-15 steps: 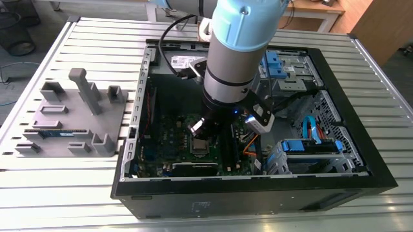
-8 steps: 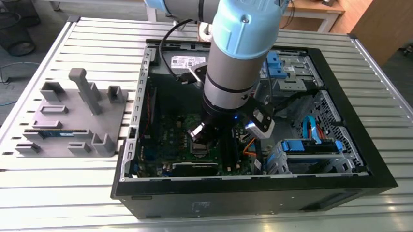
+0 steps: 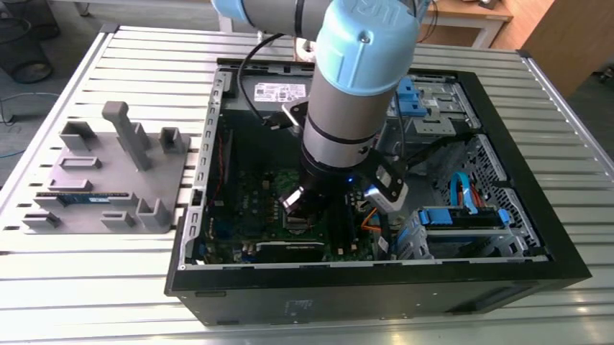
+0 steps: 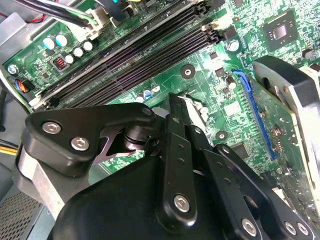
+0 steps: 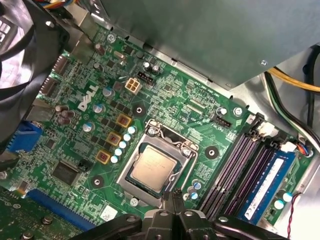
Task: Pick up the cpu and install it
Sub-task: 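Install the first cpu locking lever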
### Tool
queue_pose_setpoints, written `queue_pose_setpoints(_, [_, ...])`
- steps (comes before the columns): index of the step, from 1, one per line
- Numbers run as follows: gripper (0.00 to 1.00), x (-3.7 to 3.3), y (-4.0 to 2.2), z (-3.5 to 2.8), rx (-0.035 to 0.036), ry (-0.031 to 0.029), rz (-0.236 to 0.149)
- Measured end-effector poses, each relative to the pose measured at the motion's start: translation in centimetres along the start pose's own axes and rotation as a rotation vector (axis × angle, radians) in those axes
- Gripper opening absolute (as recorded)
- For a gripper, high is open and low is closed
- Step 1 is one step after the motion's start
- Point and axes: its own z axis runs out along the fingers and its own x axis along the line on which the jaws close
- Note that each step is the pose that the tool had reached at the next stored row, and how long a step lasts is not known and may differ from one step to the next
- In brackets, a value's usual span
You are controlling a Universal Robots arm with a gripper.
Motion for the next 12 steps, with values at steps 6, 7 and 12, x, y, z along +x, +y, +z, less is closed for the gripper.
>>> queue_pose_setpoints(6, [0.11, 0.07, -0.20, 0.61, -0.0002, -0.0003, 0.004])
queue_pose_setpoints(7, [0.11, 0.09, -0.23, 0.69, -0.0002, -0.0003, 0.005])
queue_pose_setpoints(12, [0.11, 0.14, -0.33, 1.05, -0.0001, -0.0002, 0.007])
